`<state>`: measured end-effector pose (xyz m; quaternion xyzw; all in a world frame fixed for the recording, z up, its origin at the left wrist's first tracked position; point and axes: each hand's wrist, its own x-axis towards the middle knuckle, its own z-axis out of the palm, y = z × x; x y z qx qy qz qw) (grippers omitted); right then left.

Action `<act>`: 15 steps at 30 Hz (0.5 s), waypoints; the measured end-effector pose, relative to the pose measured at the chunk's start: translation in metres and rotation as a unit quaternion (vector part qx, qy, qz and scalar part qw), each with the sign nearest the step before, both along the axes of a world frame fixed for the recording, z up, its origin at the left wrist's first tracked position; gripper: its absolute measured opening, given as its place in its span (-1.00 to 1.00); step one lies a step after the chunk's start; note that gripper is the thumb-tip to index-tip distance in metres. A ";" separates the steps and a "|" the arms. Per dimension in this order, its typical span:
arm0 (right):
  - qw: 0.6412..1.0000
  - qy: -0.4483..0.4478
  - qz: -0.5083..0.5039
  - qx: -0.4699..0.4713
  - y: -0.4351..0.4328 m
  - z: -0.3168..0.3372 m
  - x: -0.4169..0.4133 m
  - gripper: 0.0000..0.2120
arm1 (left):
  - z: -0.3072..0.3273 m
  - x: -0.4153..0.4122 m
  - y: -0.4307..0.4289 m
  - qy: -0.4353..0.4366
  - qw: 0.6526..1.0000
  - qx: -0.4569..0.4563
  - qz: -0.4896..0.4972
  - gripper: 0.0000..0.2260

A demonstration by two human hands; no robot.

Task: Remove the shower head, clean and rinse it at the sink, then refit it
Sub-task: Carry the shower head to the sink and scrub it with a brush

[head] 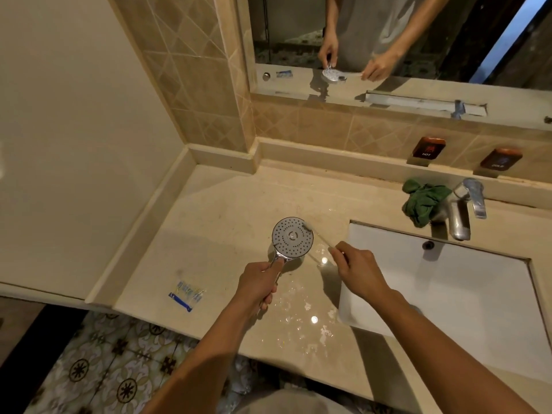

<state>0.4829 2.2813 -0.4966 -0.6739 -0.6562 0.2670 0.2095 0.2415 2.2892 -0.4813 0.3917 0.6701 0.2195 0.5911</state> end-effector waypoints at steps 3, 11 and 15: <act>0.990 -0.025 0.133 -0.036 -0.009 0.008 -0.005 -0.70 | 0.001 0.002 0.000 0.000 1.000 -0.004 -0.003 -0.60; 0.998 0.044 0.050 -0.003 -0.010 0.004 -0.001 -0.68 | 0.011 0.010 0.004 -0.008 1.000 0.008 -0.014 -0.62; 0.999 -0.018 0.042 -0.010 -0.012 -0.004 0.006 -0.70 | 0.015 0.015 0.007 -0.010 1.000 0.004 -0.004 -0.64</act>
